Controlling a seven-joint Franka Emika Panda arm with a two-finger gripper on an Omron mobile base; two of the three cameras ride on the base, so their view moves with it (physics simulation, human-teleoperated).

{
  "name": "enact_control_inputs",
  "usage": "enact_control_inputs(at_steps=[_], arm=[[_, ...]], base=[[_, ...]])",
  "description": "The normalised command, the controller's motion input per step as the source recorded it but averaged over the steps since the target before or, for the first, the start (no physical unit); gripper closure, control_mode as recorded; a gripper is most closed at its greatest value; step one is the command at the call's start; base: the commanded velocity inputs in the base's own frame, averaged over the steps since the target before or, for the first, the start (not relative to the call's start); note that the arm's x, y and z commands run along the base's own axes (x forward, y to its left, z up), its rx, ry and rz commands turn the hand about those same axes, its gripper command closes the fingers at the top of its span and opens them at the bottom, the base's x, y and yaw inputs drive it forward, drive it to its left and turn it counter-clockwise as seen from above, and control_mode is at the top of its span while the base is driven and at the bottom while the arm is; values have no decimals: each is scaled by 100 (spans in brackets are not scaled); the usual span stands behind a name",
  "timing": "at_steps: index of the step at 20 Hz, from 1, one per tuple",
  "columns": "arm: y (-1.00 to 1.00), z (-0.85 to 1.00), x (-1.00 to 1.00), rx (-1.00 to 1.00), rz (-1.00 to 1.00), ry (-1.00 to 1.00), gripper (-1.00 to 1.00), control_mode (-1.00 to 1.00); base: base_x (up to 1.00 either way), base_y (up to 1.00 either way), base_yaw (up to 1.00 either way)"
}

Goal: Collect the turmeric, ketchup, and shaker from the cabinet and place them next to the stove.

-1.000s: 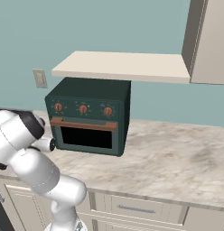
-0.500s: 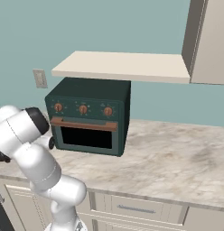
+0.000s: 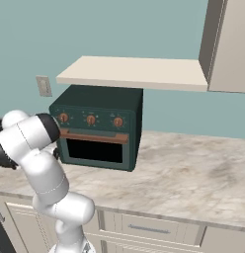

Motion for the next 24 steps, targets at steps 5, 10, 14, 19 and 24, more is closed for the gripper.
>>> enact_control_inputs(at_steps=[5,10,14,19,24], arm=[[0,-32,-4,0,-1,0,100,-100],[0,-35,-20,0,-3,-3,100,-100],[-2,-40,-33,0,-2,-7,100,-100],[-24,-32,-36,5,-2,-5,100,-100],[-35,-32,-27,5,-1,-1,100,-100]], base=[[0,0,0],[0,0,0],[0,0,0],[0,0,0],[0,0,0]])
